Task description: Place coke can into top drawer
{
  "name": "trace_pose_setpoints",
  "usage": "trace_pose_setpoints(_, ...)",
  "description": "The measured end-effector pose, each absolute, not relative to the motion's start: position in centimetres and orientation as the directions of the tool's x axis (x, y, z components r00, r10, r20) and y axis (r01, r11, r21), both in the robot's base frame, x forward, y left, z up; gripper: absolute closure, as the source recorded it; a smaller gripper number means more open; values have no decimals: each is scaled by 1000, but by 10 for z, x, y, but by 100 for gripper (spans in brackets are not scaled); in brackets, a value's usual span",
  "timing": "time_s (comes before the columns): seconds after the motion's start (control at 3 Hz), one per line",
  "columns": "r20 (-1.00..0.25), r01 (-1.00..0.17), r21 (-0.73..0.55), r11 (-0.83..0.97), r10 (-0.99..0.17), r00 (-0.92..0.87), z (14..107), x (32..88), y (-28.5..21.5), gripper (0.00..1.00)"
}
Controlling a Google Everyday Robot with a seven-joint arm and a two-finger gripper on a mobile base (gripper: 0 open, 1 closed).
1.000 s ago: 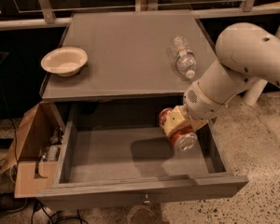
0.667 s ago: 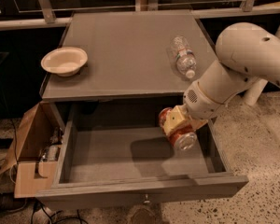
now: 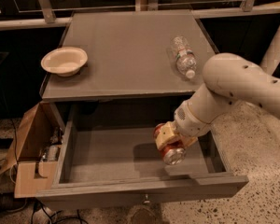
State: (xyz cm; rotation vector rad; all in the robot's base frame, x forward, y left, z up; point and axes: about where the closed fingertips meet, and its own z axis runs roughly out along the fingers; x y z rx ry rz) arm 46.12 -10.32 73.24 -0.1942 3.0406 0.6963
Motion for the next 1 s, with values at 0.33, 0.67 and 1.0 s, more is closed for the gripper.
trace_pose_setpoints(0.33, -30, -60, 430, 901, -52, -998, 710, 459, -98, 100)
trace_pose_setpoints(0.67, -32, -55, 430, 901, -46, -998, 709, 459, -98, 100)
trace_pose_setpoints(1.0, -12, -8, 443, 896, -3, -1000, 692, 464, -90, 100)
